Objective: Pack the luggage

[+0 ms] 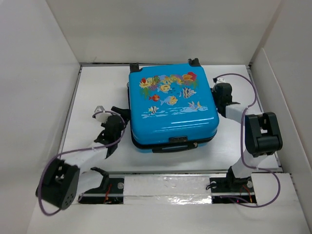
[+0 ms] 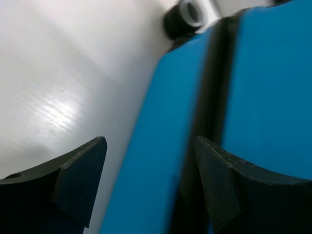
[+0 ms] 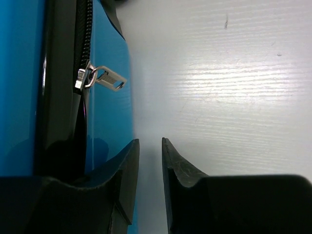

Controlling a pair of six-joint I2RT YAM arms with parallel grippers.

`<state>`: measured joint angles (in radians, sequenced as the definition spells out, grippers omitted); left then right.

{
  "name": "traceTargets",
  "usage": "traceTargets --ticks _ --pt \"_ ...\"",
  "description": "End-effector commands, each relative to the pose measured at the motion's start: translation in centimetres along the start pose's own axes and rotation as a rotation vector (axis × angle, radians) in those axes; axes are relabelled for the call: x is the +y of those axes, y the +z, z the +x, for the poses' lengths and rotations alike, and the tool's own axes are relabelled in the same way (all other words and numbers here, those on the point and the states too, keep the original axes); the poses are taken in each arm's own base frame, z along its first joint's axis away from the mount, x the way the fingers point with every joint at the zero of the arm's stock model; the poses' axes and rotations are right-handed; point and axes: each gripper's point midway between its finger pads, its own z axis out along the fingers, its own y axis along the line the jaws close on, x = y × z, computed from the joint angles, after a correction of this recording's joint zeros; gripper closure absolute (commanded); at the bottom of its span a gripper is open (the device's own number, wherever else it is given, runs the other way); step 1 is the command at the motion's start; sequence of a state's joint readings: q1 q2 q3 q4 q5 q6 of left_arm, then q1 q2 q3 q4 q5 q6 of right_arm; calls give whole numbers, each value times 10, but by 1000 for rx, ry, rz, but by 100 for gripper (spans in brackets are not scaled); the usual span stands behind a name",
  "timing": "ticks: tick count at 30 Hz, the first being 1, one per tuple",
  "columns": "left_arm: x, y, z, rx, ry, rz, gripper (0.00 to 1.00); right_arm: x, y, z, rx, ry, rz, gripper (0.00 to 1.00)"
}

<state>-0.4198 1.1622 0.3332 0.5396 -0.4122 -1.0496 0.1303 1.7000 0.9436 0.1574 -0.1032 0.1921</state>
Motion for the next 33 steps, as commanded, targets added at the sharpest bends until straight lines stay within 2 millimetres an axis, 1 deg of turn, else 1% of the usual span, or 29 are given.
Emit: traceTargets --ticks 1,2,3,4,5,6,7,8,9,10,12,13,14,15,16,17,18,19,20,21,22,23,24,26,27,29,30,32,33 --pt "-99 -49 -2 83 15 343 28 92 -7 -23 -2 -40 -357 66" --pt "-91 -45 -21 -2 26 277 26 89 -5 -26 2 -38 -358 65" --pt "-107 -51 -47 -67 -8 306 25 90 0 -23 23 -34 -365 60" --pt "-109 -48 -72 -131 -34 300 24 93 1 -27 21 -36 -380 59" --pt "-121 -52 -89 -174 -66 330 24 92 2 -43 -6 -34 -377 58" --pt "-140 -59 -110 -218 -95 370 23 86 2 -49 -5 -29 -368 54" --pt "-148 -62 -122 -250 -100 383 23 89 0 -55 -5 -38 -374 53" --pt "-153 -62 -137 -296 -104 370 21 84 -3 -73 -31 -42 -362 50" --pt "-171 -63 -150 -319 -114 379 20 79 -6 -75 -24 -43 -347 47" --pt "-174 -59 -159 -341 -112 371 18 73 -15 -88 -55 -41 -334 40" --pt "-194 -39 -177 -339 -87 367 11 69 -25 -100 -84 -34 -324 32" --pt "-197 -28 -181 -322 -76 353 11 70 -35 -108 -111 -36 -316 22" --pt "-199 -13 -184 -270 -35 358 10 65 -39 -109 -119 -31 -301 17" --pt "-187 22 -169 -197 -1 290 10 62 -41 -102 -111 -32 -291 14" --pt "-211 27 -189 -198 -5 319 9 60 -44 -100 -110 -34 -278 9" --pt "-212 40 -182 -131 54 324 9 53 -52 -99 -107 -28 -254 7" --pt "-211 66 -193 -126 65 279 9 51 -56 -97 -108 -25 -240 5" --pt "-205 78 -196 -116 77 243 9 42 -58 -86 -97 -12 -218 2" --pt "-182 106 -190 -72 123 188 9 38 -70 -93 -134 -3 -210 1" --pt "-195 112 -200 -58 133 211 9 37 -75 -90 -139 3 -208 0" --pt "-189 124 -197 -20 145 190 8 31 -78 -79 -135 16 -195 0" --pt "-189 132 -177 82 171 209 8 31 -83 -81 -159 18 -193 0" --pt "-188 153 -174 120 209 204 8 35 -96 -90 -210 16 -202 0" --pt "-176 167 -148 248 235 186 7 37 -102 -77 -209 13 -208 0" --pt "-165 181 -133 298 235 172 6 39 -110 -80 -232 -2 -215 0" --pt "-170 186 -129 300 218 218 5 48 -115 -71 -227 -28 -236 0" --pt "-163 185 -119 317 178 226 4 51 -116 -61 -208 -48 -241 0" --pt "-173 184 -118 306 152 296 1 54 -123 -56 -213 -65 -245 0" --pt "-168 188 -111 328 143 293 1 53 -123 -47 -202 -67 -244 0"
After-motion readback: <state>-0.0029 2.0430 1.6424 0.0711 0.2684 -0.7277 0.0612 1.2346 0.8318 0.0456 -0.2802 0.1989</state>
